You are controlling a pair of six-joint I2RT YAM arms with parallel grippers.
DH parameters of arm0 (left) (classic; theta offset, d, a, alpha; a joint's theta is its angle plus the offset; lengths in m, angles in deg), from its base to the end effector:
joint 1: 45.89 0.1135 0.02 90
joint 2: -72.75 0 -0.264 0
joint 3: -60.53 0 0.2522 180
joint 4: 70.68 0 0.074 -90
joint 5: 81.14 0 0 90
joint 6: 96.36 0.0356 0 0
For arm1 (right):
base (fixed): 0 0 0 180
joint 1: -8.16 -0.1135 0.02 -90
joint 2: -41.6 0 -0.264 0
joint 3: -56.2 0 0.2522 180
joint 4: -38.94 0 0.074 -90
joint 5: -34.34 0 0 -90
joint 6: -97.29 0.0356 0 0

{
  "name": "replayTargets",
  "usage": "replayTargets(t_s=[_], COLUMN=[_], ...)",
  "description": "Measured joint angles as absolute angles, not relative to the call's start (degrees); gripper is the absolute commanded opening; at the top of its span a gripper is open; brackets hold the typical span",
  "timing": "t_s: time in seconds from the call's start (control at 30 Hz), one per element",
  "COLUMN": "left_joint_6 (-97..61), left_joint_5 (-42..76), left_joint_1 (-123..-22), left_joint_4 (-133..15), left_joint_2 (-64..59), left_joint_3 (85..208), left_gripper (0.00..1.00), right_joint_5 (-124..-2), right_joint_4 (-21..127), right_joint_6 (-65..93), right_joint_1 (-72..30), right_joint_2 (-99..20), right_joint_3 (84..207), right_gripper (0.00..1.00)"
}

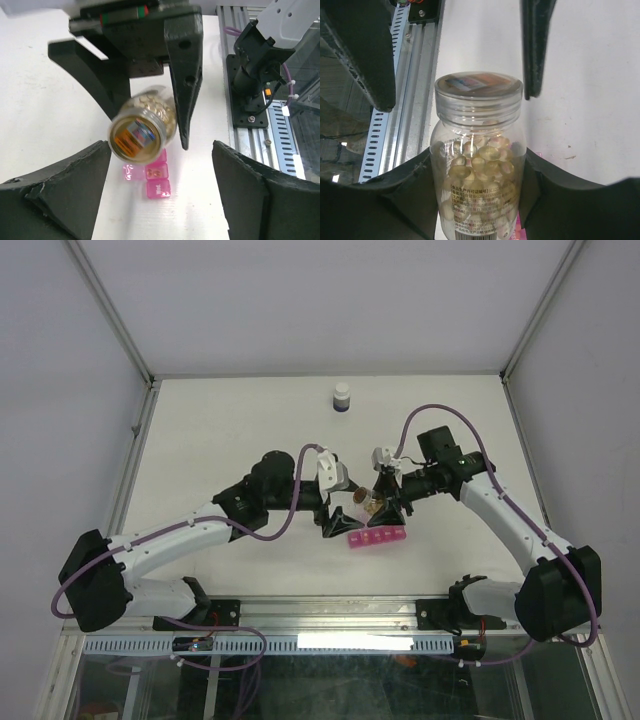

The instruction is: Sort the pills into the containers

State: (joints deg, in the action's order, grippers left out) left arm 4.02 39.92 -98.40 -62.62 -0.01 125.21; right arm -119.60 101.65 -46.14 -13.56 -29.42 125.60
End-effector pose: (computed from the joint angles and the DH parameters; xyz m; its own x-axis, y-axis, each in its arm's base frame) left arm 0.1630 -0.2427 0.3011 0.0104 0.2400 -0.9707 0.9958 0.0863 0.0320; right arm 0.1973 0.1130 0.2752 -0.0780 -0.4108 -0.9084 -0.9847 -0.1105 0.1345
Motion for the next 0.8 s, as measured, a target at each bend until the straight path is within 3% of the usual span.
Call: replayTargets(t_s=[0.1, 0.33, 0.53, 0.67, 0.8], left_joint_6=[2.9, -2.0, -15.1, -27.3, -36.6], left_joint_5=[38.1, 33.9, 27.6, 25.0, 22.0], left_joint_1=[-98.5, -98.4, -98.4, -98.4, -98.4], left_joint_4=[-64.8, -70.0, -71.4, -73.5, -72.3], left_joint_2=[2.4, 8.6, 13.8, 16.9, 17.8], left_joint_3=[121.5, 115.9, 114.2, 114.3, 116.0], left_gripper=[0.98, 0.99, 0.99, 0.93, 0.80], right_joint_5=[-119.6, -119.6, -119.6, -119.6, -119.6], right_joint_4=[101.2, 101.0, 101.0, 101.0, 101.0], right_joint_6=[-46.1, -46.1, -46.2, -46.2, -46.2], right_joint_1=[-13.3, -13.3, -13.3, -13.3, -13.2], right_joint_2=[-29.4, -29.4, -29.4, -29.4, -29.4], right_joint_3=[125.6, 125.6, 125.6, 125.6, 125.6], right_gripper=[0.00, 0.00, 0.00, 0.00, 0.00])
